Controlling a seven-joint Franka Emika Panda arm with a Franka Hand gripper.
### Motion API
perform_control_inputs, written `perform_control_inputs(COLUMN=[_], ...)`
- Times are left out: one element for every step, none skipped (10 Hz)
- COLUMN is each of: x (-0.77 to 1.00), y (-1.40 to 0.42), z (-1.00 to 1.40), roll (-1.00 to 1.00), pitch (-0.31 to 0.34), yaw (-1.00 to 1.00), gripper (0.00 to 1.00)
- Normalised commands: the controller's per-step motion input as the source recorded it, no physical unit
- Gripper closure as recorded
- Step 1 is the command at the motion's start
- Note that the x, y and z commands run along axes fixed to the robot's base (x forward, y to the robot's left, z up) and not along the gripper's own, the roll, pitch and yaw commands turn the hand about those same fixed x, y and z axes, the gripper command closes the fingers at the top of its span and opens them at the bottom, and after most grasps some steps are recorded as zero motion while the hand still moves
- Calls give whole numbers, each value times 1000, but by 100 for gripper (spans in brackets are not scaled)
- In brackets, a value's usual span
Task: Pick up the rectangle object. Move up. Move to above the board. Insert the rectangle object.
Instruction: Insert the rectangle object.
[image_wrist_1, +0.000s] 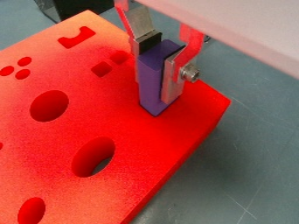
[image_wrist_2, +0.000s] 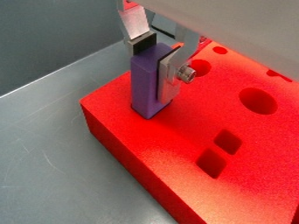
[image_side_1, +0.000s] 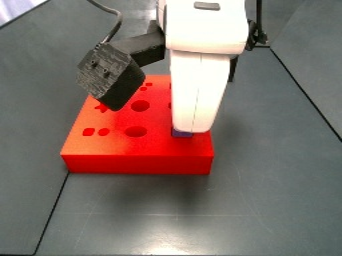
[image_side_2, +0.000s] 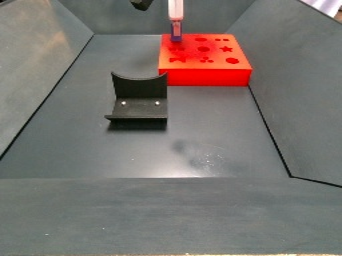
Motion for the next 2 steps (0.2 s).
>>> perform_control_inputs(x=[0,0], y=[0,0], z=[-9,0], roll=[-29,0], pitch=[-49,0], yaw=[0,0], gripper=[100,100])
